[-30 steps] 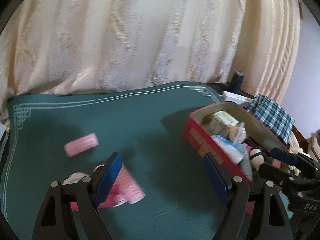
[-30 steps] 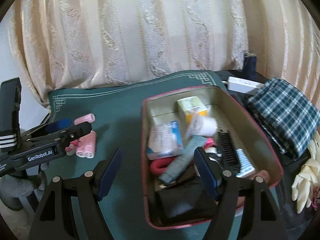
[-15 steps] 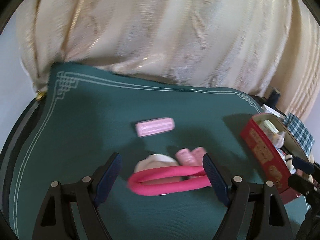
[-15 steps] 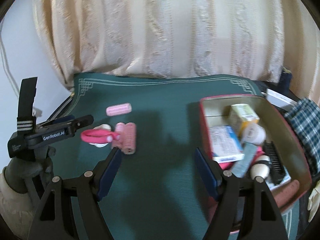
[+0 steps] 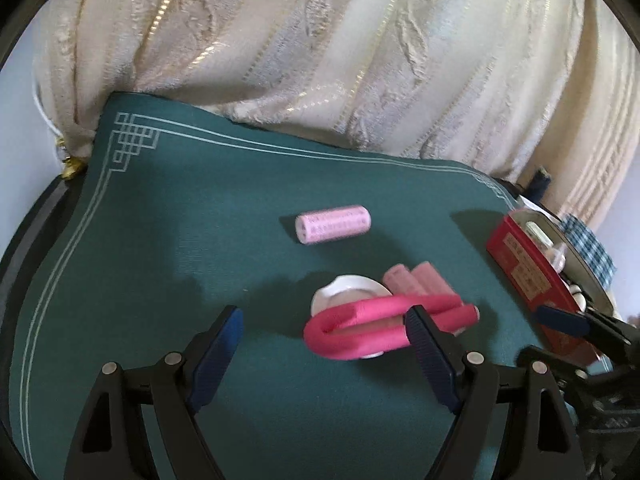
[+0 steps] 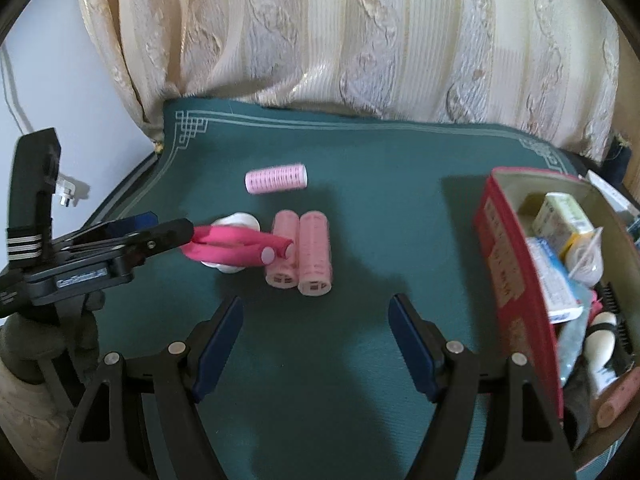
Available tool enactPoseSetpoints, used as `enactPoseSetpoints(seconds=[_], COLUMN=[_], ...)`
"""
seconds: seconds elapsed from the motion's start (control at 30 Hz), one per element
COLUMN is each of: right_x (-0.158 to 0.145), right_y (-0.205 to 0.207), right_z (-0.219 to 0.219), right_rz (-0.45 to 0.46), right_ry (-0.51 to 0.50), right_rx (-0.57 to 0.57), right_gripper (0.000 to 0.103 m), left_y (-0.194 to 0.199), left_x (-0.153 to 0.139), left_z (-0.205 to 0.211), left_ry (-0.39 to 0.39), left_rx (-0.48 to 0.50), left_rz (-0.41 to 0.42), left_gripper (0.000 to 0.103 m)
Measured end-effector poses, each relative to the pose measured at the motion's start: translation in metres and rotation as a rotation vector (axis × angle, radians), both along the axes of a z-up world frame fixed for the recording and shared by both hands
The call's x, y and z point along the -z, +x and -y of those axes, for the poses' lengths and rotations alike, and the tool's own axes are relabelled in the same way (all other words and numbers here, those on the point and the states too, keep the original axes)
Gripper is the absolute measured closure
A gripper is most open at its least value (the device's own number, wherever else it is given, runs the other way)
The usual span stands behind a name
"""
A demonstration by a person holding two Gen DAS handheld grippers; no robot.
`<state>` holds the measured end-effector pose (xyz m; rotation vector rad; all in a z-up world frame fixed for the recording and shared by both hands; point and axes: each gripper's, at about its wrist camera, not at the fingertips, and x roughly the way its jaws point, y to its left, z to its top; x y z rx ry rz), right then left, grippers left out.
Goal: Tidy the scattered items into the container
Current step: 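Grasp the pink U-shaped foam curler with the left tool while the right tool grasps the white round lid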
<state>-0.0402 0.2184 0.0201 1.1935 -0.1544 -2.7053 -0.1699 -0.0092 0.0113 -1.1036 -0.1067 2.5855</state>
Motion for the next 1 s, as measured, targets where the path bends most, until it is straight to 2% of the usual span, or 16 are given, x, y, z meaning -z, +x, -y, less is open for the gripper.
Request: enactPoseSetpoints(seconds=[0.13, 0.5, 0.6, 0.7, 0.73, 0.77, 0.83, 0.87, 1.0], right_x=[0.005, 0.014, 0.017, 0.02, 0.021, 0.022, 0.023, 0.023, 0.024], right_y=[-0.005, -0.01, -0.011, -0.012, -0.013, -0.013, -0.015, -0.015, -0.017], right_z=[0.003, 0.0, -0.002, -0.004, -0.004, -0.004, -0.003, -0.003, -0.002], right_rz=[0.019, 0.049, 0.055, 0.061, 0.063, 0.065, 0.067, 0.069, 0.071], right_ry=[0.005, -0.007, -0.013, -0.019, -0.02, -0.02, -0.019, -0.019, -0.016], right_rx=[0.003, 0.011, 0.014, 0.016, 0.016, 0.015, 0.013, 0.012, 0.011], right_gripper=[0.025, 0.025, 0.025, 0.025, 0.025, 0.025, 0.025, 0.025, 0.025], left_y=[0.004, -0.01, -0.016, -0.019, -0.019, -0.02, -0.02, -0.019, -0.009], left_x=[0.003, 0.019, 0.023, 0.026, 0.027, 0.028, 0.029, 0.028, 0.015], left_z=[-0.006, -0.045, -0.053, -0.056, -0.056, -0.057, -0.057, -0.056, -0.045], left_ry=[-0.006, -0.262, -0.288, -0.272, -0.266, -0.261, -0.264, -0.266, -0.233], left_rx=[0.077, 0.256, 0.272, 0.284, 0.289, 0.291, 0.28, 0.267, 0.207], left_rz=[-0.01, -0.087, -0.086, -0.072, -0.066, -0.054, -0.052, -0.058, -0.108], left_gripper=[0.018, 0.018, 0.018, 0.019, 0.03, 0.046, 0.057, 0.062, 0.063])
